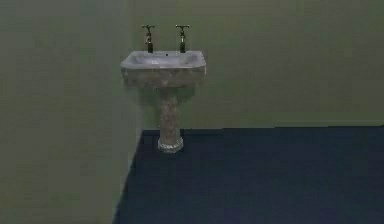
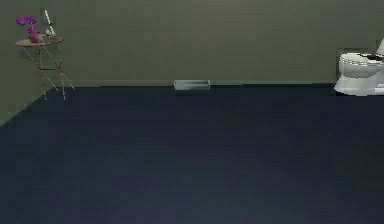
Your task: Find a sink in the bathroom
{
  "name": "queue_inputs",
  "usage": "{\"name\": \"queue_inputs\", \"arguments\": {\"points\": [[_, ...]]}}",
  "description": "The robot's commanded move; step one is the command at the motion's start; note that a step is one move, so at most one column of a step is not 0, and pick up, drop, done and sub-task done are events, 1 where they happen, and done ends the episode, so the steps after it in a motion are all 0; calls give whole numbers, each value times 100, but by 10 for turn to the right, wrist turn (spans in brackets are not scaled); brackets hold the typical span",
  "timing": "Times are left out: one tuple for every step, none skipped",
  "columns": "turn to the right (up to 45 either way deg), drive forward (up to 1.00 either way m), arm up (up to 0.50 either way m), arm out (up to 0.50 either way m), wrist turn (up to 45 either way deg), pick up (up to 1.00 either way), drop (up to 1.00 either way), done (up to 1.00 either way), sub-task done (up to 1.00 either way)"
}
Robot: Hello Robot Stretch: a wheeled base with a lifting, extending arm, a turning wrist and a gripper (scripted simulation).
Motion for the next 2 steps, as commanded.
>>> {"name": "queue_inputs", "arguments": {"points": [[0,75,0,0,0,0,0,0,0],[-120,0,0,0,0,0,0,0,0]]}}
